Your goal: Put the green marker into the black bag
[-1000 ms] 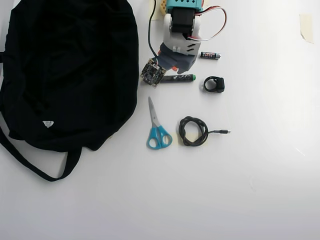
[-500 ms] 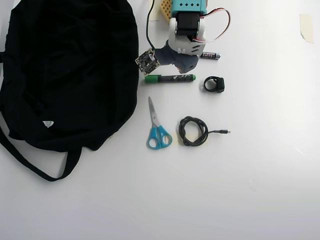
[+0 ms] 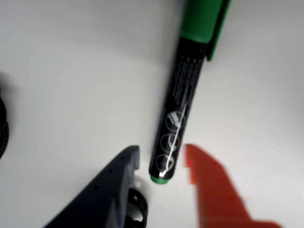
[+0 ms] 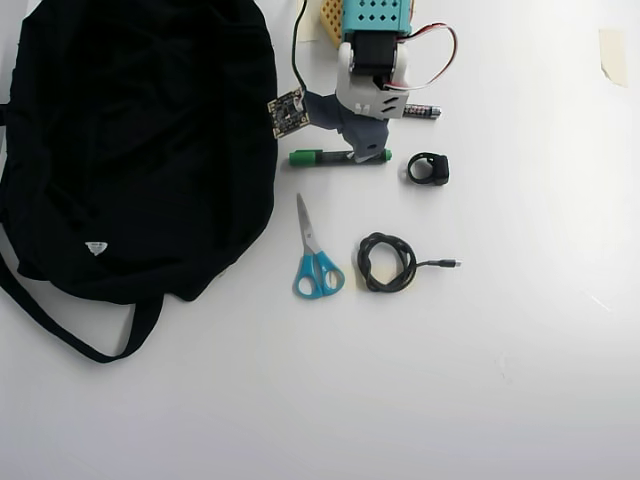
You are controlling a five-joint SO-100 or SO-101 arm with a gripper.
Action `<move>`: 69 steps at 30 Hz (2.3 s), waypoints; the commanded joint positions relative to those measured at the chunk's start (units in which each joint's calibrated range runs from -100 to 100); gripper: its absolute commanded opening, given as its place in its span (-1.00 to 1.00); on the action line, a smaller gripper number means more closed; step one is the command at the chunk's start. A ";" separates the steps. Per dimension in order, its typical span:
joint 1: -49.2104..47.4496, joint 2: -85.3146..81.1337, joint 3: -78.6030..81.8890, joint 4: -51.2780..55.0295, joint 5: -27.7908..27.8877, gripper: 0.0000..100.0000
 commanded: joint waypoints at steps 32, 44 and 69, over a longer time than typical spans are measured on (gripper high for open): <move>3.00 8.68 -1.12 -6.73 -5.07 -0.50; 3.68 12.99 -1.57 -10.43 -5.07 -0.50; 3.45 17.64 -1.66 -11.72 -5.02 -0.50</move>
